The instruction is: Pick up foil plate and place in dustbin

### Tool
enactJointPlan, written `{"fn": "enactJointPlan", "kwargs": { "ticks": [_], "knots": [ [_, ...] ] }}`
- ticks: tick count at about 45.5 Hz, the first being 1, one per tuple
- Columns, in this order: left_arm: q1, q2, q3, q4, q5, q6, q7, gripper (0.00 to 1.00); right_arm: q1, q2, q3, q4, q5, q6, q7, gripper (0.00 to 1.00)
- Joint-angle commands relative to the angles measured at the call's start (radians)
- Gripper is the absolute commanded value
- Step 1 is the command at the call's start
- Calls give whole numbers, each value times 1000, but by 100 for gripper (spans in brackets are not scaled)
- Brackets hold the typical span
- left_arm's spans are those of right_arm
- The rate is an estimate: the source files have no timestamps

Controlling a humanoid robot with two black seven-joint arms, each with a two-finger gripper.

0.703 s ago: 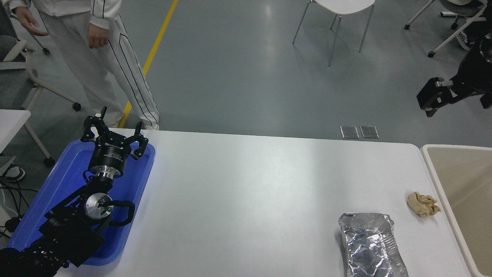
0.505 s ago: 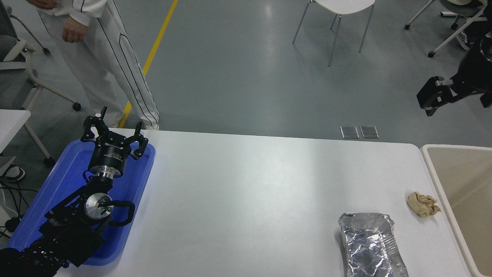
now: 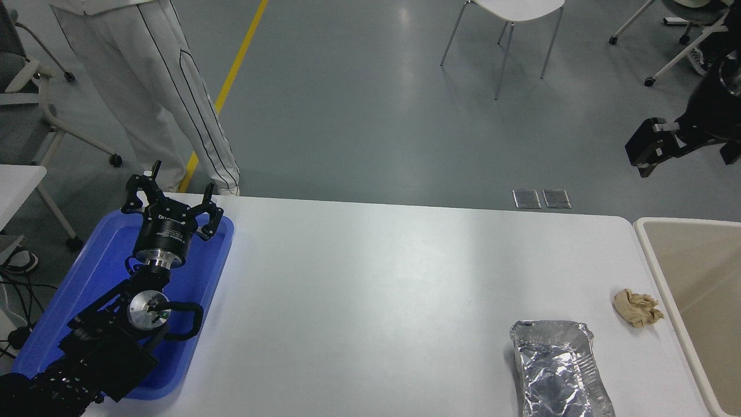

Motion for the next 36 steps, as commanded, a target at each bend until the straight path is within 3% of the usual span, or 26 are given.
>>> {"fn": "enactJointPlan", "kwargs": {
  "ticks": [1,36],
  "knots": [
    [0,1,0,0,0,0,0,100,-9,0,0,0,0,0,0,100],
    [0,1,-1,0,0,0,0,100,-19,0,6,-2,6,0,-1,100]
  ]
}}
